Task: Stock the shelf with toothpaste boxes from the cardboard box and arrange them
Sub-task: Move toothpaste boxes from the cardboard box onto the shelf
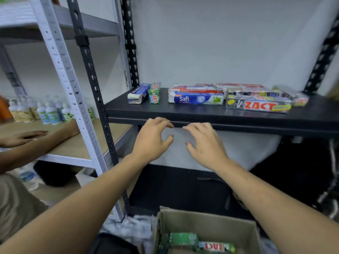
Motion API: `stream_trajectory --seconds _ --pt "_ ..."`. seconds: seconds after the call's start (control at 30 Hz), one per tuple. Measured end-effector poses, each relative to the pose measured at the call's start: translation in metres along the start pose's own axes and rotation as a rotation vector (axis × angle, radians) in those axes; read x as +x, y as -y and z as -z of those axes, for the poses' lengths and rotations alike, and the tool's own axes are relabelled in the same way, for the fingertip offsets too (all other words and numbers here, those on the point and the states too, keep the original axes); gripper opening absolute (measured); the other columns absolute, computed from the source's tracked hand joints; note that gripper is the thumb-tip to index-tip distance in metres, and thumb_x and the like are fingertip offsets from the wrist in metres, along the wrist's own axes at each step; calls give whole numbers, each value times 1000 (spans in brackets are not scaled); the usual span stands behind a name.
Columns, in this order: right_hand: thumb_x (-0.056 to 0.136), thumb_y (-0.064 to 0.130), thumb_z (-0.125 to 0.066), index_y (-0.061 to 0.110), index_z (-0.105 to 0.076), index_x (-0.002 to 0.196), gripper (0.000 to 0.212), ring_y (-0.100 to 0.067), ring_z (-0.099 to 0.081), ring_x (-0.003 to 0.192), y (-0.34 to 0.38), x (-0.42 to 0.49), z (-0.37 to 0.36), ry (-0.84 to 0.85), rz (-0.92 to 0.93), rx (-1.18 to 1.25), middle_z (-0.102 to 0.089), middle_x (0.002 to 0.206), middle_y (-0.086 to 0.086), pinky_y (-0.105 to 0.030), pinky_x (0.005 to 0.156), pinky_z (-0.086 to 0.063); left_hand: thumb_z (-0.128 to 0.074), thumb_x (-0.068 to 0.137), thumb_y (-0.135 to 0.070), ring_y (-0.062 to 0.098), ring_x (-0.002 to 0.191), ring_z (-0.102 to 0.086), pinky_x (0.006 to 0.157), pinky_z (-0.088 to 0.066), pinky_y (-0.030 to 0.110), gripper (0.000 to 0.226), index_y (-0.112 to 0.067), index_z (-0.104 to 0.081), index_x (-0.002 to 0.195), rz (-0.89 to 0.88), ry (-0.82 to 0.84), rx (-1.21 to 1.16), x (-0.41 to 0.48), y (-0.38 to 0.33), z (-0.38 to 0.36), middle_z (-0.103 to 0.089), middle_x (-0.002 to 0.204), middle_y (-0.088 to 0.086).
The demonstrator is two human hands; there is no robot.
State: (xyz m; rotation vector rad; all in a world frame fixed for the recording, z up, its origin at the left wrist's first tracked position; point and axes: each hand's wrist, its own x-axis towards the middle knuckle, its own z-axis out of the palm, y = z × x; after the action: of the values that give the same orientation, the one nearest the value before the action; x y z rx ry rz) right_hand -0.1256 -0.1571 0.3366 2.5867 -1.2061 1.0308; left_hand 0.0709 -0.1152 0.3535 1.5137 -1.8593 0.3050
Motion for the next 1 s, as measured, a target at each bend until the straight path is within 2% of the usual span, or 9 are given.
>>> stream_trajectory --seconds 0.13,0.23,0.4,0.53,0.67,0.8,1.0 --pt "91 35 -60 25 -48 141 53 -21 -38 125 -19 -68 -12 257 -124 -61 -47 138 6 -38 104 -40 -66 88 -32 20 121 -49 98 -41 33 35 -20 -63 121 42 235 -40 -46 -24 -37 -58 130 -4" --pt "89 40 -61 26 -46 142 57 -25 -39 126 -30 -119 -26 413 -222 -77 -46 141 3 -41 104 -40 -66 87 -34 22 119 -52 98 -45 38 39 -21 -62 123 66 408 -36 -85 -36 -73 -57 132 -2" --pt "89 35 -63 25 -41 146 62 -27 -38 126 -41 -198 -55 628 -374 -43 -43 142 1 -44 102 -43 -65 86 -35 23 121 -50 99 -45 41 45 -25 -58 129 123 653 0 -157 -48 -131 -54 138 -5" --pt "89 37 -64 21 -42 146 63 -30 -39 129 -51 -245 -79 735 -475 -27 -44 142 -4 -38 104 -40 -68 84 -32 24 114 -58 93 -47 33 44 -24 -61 126 244 746 -71 -205 -49 -162 -59 132 -3" --pt "90 38 -64 22 -45 144 60 -31 -42 129 -61 -285 -103 825 -525 -19 -47 141 -7 -36 105 -40 -67 84 -35 26 117 -59 91 -50 35 43 -25 -62 125 315 864 -53 -250 -44 -190 -62 130 0" --pt "83 40 -69 31 -49 140 62 -30 -49 123 -76 -321 -130 956 -590 -33 -54 136 -6 -39 102 -45 -65 86 -37 25 116 -58 93 -49 35 45 -25 -58 130 392 987 -30 -284 -34 -212 -59 133 3" --pt "86 28 -65 40 -53 136 52 -26 -54 113 -95 -367 -165 1179 -668 -47 -58 129 -3 -36 96 -49 -62 89 -40 26 121 -57 95 -48 33 57 -24 -48 142 551 1161 -15 -331 -12 -247 -59 133 5"
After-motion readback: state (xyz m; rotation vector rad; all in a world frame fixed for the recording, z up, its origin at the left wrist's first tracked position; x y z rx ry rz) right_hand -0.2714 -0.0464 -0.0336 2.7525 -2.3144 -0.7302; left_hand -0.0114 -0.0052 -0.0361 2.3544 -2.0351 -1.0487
